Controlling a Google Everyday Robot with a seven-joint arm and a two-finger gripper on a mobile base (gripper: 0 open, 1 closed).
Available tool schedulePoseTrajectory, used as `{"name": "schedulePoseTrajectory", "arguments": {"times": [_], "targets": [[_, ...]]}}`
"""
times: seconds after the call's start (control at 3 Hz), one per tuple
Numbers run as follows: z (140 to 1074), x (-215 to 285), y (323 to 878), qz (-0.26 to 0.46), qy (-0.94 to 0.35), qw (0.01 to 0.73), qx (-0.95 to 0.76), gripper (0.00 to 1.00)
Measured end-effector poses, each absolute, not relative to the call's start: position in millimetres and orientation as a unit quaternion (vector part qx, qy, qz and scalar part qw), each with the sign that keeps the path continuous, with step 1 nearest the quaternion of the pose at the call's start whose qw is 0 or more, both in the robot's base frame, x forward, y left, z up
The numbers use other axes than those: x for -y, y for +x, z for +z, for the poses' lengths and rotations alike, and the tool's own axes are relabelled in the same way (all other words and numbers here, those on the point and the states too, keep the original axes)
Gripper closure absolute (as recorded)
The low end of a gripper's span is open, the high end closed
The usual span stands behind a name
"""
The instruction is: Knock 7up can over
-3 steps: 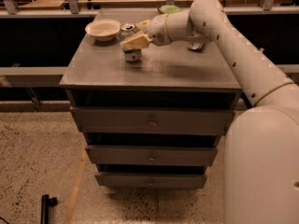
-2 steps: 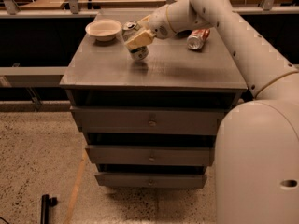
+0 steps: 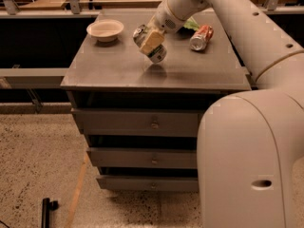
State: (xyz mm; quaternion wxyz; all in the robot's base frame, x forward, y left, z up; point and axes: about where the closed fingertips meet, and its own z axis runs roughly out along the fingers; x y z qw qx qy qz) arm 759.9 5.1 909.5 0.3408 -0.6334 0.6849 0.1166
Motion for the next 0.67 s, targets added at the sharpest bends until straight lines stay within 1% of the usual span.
{"name": "schedulePoseTrajectory", "arguments": {"times": [0.33, 0.67], "targets": [[905, 11, 758, 0.058, -0.65, 0.283, -0.703, 1.0], [906, 23, 758, 0.009, -0.66, 0.242, -0.711, 1.0]]}}
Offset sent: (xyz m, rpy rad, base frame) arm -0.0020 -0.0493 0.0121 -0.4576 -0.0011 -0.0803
